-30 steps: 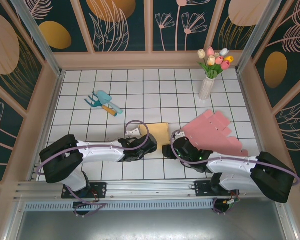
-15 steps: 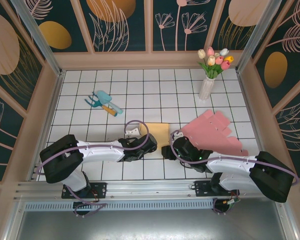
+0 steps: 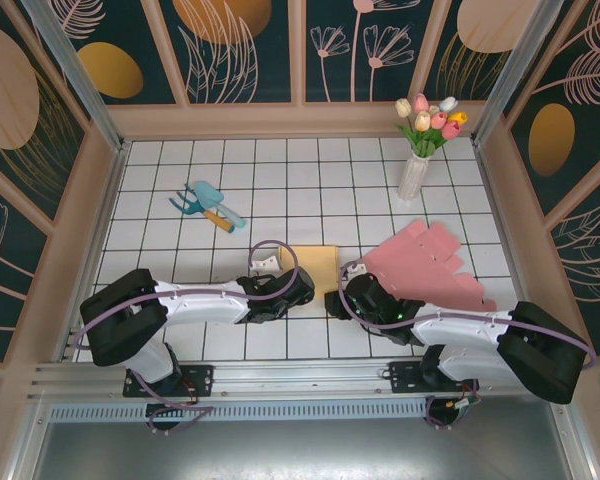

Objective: Fold the paper box

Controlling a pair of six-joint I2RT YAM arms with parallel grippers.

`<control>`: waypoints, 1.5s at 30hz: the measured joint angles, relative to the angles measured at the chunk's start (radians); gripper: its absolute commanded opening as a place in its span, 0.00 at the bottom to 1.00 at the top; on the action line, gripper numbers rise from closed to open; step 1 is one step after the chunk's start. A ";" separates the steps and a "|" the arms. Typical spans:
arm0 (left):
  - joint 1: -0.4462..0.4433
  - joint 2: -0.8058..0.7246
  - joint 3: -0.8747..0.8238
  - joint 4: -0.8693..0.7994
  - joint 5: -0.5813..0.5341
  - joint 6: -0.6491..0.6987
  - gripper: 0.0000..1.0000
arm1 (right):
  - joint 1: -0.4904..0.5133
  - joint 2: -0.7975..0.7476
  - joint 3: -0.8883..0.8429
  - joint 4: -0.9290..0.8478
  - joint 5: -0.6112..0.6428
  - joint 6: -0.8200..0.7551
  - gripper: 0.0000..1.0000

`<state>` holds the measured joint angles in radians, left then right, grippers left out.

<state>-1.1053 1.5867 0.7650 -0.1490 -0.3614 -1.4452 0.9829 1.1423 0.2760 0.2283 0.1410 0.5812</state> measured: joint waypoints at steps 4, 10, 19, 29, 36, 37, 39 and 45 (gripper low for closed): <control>0.000 0.002 0.000 0.005 -0.004 0.000 0.75 | 0.000 0.006 -0.009 0.021 0.018 0.000 0.38; 0.000 0.026 0.000 0.016 0.008 0.000 0.75 | 0.000 0.024 -0.084 0.126 0.047 0.000 0.36; 0.000 0.032 0.000 0.022 0.012 0.000 0.75 | 0.003 0.026 -0.127 0.204 0.068 0.000 0.37; 0.009 0.032 0.034 -0.019 -0.006 0.005 0.75 | 0.007 -0.161 -0.118 0.126 0.126 0.001 0.54; 0.031 0.035 0.087 -0.054 -0.014 0.027 0.76 | -0.018 -0.163 0.000 0.023 0.174 -0.046 0.62; 0.034 0.035 0.090 -0.055 -0.014 0.031 0.75 | -0.031 -0.142 0.026 0.019 0.173 -0.057 0.62; 0.045 0.035 0.090 -0.058 -0.014 0.037 0.75 | -0.063 -0.091 0.071 0.014 0.172 -0.079 0.62; 0.074 0.018 0.091 -0.068 -0.014 0.057 0.76 | -0.160 0.089 0.164 0.008 0.146 -0.111 0.61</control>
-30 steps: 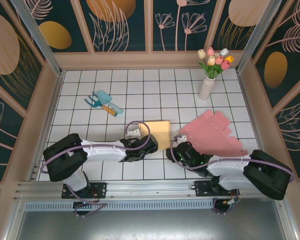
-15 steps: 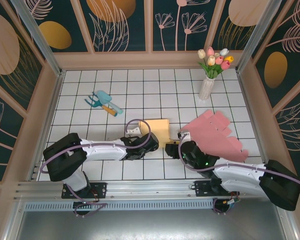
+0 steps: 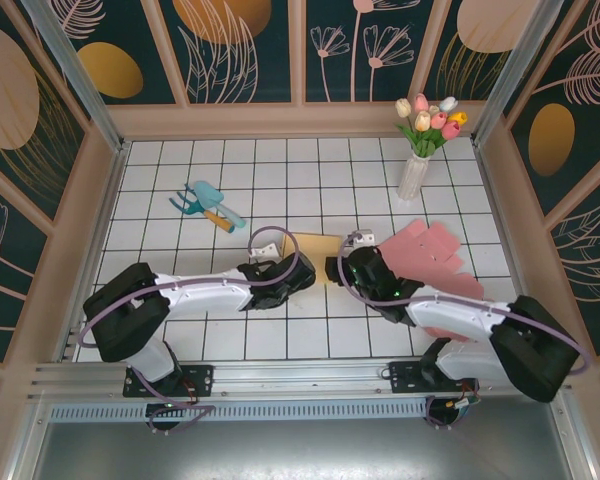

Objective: Fold the paper box

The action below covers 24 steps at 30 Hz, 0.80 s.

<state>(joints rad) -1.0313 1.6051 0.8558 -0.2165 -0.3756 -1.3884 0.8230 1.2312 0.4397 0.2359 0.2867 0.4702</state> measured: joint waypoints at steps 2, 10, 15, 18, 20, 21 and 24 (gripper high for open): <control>0.002 -0.021 0.002 -0.002 0.000 0.005 0.76 | -0.009 0.045 0.004 0.003 -0.002 -0.002 0.61; 0.028 -0.079 0.023 -0.004 0.000 0.031 0.81 | -0.018 0.151 0.003 0.082 -0.058 0.000 0.58; 0.114 -0.051 0.056 -0.014 0.005 0.068 0.87 | -0.018 0.153 -0.022 0.125 -0.077 0.002 0.58; 0.173 -0.002 0.095 -0.020 0.027 0.109 0.93 | -0.018 0.146 -0.030 0.132 -0.079 0.002 0.58; 0.206 0.040 0.127 -0.020 0.045 0.145 0.98 | -0.018 0.136 -0.037 0.132 -0.079 0.002 0.58; 0.220 0.060 0.141 -0.018 0.057 0.166 0.98 | -0.018 0.131 -0.041 0.132 -0.079 0.002 0.58; 0.240 0.116 0.169 -0.011 0.095 0.214 0.98 | -0.018 0.125 -0.043 0.131 -0.079 0.000 0.57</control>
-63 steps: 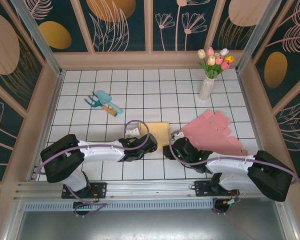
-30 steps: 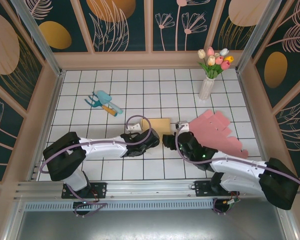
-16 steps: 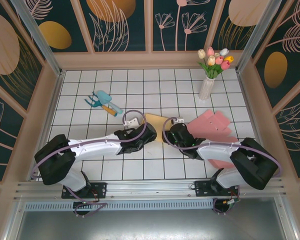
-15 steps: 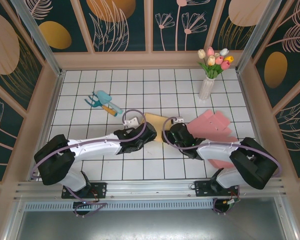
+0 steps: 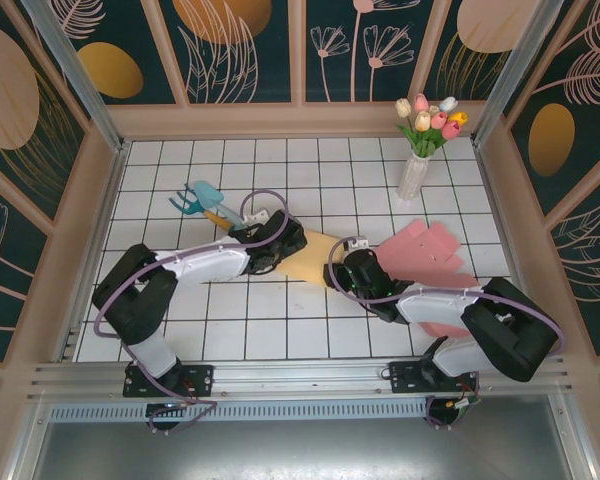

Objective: Fold the paper box

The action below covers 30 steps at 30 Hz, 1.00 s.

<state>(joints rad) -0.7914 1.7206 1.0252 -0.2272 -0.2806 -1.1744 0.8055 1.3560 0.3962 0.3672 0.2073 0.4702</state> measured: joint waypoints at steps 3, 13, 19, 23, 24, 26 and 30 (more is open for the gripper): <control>0.000 0.032 0.003 0.006 0.042 0.012 0.98 | 0.000 0.000 0.000 0.000 0.000 -0.001 0.57; -0.002 0.048 0.015 -0.005 0.128 -0.023 0.99 | 0.000 0.020 0.000 0.021 -0.012 -0.001 0.57; -0.002 0.048 0.021 -0.050 0.153 -0.061 0.96 | 0.000 0.029 0.000 0.038 -0.018 -0.001 0.57; -0.011 0.048 0.030 -0.072 0.158 -0.078 0.93 | 0.000 0.031 0.000 0.041 -0.018 -0.001 0.57; -0.015 0.048 0.032 -0.079 0.157 -0.080 0.92 | 0.000 0.033 0.000 0.042 -0.018 -0.001 0.57; -0.023 0.048 0.034 -0.090 0.158 -0.087 0.92 | -0.001 0.034 0.000 0.045 -0.018 -0.001 0.57; -0.034 0.048 0.037 -0.097 0.157 -0.089 0.90 | -0.002 0.035 0.000 0.048 -0.018 -0.001 0.57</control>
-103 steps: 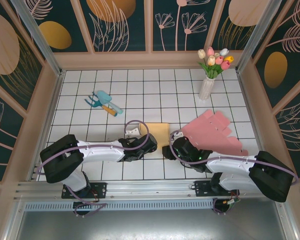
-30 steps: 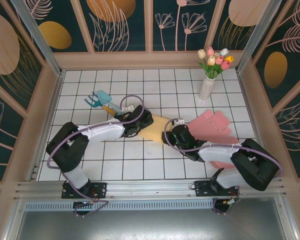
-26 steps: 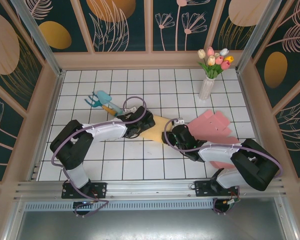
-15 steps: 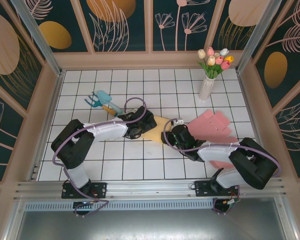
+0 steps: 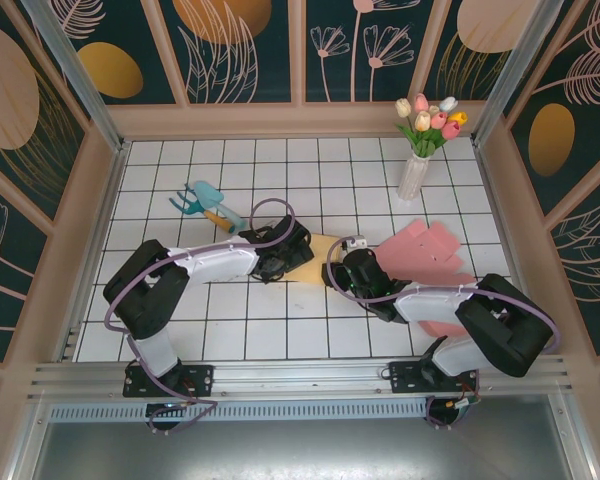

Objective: Fold the paper box

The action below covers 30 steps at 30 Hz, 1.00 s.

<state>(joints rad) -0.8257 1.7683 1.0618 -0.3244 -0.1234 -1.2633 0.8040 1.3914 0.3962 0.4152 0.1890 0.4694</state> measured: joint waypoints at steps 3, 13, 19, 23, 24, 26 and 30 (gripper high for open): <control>-0.001 0.000 0.001 -0.002 0.001 -0.006 0.89 | 0.000 0.003 0.000 0.002 0.000 0.000 0.57; -0.001 0.003 0.001 -0.002 -0.005 -0.041 0.89 | 0.000 0.014 0.000 0.019 0.000 0.003 0.57; -0.001 0.017 0.002 0.011 -0.007 -0.055 0.91 | 0.000 0.015 0.000 0.022 0.000 0.003 0.57; -0.001 0.030 0.008 0.035 -0.006 -0.063 0.91 | 0.000 0.016 0.000 0.024 0.000 0.003 0.57; -0.001 0.030 0.008 0.036 -0.006 -0.066 0.91 | 0.000 0.016 0.000 0.024 0.000 0.004 0.57; -0.001 0.030 0.008 0.036 -0.006 -0.067 0.90 | 0.000 0.016 0.000 0.024 0.000 0.004 0.57; -0.001 0.030 0.008 0.037 -0.007 -0.071 0.90 | 0.000 0.011 -0.003 0.023 -0.001 0.011 0.57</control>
<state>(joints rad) -0.8268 1.7985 1.0698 -0.2878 -0.1307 -1.3342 0.8040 1.4029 0.3931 0.4385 0.1879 0.4805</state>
